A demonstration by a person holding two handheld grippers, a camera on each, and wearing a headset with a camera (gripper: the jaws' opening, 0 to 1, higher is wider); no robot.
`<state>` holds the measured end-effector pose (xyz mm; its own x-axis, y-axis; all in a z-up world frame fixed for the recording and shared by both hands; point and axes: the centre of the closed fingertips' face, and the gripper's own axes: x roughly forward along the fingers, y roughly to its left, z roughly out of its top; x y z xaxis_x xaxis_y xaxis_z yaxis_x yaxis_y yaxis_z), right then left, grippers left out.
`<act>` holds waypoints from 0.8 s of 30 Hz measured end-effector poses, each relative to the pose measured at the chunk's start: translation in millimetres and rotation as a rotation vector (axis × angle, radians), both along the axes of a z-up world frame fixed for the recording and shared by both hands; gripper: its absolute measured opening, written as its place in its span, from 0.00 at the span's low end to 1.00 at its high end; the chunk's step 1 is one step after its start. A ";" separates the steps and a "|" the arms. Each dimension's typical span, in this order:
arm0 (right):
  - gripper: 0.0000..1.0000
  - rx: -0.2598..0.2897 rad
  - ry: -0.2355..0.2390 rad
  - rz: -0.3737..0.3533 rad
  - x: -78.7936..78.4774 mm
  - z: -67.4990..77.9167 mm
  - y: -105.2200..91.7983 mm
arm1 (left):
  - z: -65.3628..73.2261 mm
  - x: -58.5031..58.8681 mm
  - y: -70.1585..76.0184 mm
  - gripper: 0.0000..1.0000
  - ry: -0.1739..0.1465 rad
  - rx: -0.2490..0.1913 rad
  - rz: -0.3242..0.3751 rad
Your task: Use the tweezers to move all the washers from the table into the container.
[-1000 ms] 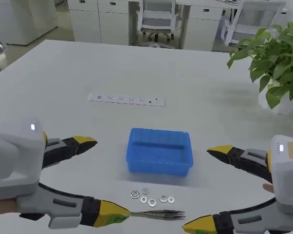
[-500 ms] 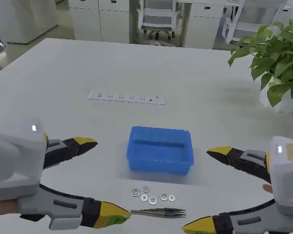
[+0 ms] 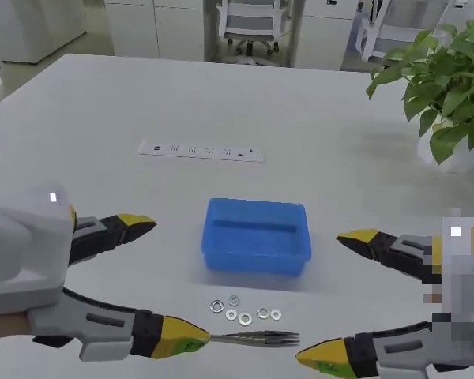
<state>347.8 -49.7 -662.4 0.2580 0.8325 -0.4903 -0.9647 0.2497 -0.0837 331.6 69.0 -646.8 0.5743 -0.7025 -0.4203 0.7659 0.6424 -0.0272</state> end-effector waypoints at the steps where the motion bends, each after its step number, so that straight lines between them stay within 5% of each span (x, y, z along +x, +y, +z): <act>1: 0.92 0.000 0.002 -0.002 0.3 -0.4 -0.4 | -0.6 0.2 -0.4 1.00 0.001 -0.001 -0.001; 24: 0.89 -0.004 0.018 -0.035 7.9 -9.9 -3.3 | -17.0 4.7 -4.8 0.99 0.012 0.013 -0.016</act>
